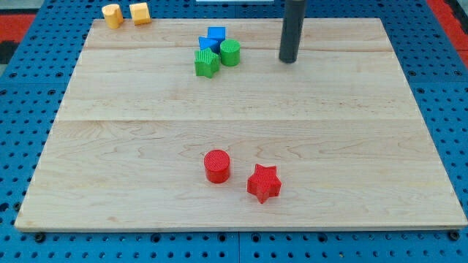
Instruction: Separate the green blocks and the blue blocks from each other
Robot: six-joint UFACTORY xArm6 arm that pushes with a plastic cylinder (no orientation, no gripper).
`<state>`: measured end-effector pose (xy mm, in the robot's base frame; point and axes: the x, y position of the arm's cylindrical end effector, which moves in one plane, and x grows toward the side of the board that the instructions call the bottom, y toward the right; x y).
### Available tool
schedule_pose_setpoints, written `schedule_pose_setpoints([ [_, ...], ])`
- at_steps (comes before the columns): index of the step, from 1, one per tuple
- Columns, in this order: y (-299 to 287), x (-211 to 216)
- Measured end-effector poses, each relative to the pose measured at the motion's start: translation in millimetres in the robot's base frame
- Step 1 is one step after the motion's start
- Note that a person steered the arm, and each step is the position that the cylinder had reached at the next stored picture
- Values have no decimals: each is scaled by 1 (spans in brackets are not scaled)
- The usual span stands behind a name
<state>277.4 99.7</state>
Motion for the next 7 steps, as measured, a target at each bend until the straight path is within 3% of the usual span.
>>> schedule_pose_setpoints([
  [1,-36,-60],
  [2,-70,-77],
  [3,-125,-48],
  [5,-178,57],
  [6,-237,53],
  [7,-223,42],
])
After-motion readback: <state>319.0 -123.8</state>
